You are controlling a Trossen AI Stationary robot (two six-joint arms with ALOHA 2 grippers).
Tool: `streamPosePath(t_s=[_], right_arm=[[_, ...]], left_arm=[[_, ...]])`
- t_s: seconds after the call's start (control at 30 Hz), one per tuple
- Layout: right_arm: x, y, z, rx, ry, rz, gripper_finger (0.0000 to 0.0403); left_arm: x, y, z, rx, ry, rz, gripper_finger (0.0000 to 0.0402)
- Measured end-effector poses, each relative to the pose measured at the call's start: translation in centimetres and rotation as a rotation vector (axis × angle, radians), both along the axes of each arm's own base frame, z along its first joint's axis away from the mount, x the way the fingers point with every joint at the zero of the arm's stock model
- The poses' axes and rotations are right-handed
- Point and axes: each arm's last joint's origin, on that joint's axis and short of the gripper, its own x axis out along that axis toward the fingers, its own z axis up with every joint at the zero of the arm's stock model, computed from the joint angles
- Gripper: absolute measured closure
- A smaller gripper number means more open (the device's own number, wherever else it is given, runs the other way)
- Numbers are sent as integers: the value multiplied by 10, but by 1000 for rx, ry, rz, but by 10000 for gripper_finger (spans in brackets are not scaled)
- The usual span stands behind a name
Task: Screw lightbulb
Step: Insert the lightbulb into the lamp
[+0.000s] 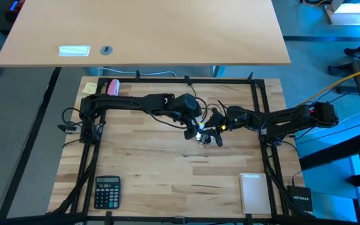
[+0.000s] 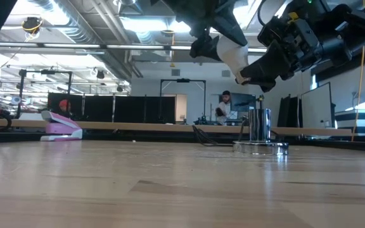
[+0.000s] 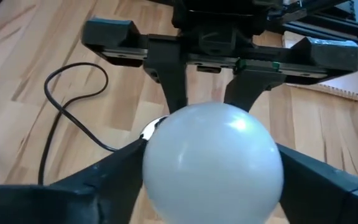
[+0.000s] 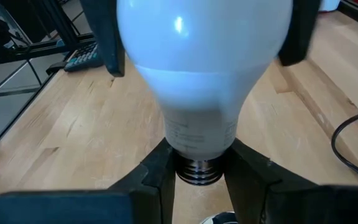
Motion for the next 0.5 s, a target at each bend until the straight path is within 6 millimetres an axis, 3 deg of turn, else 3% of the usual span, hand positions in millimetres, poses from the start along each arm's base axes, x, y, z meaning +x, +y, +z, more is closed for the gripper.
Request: streamPosePath(t_s=[0.13,0.33,0.5], right_arm=[[0,0,0,33,0,-4,277],[-2,1,2,52,5,2,224],[-22,4,12,70,79,23,182]], left_arm=[[0,0,0,3,-2,-5,154],[0,0,1,16,-1,-16,156],[-6,-6,7,38,12,-25,149]])
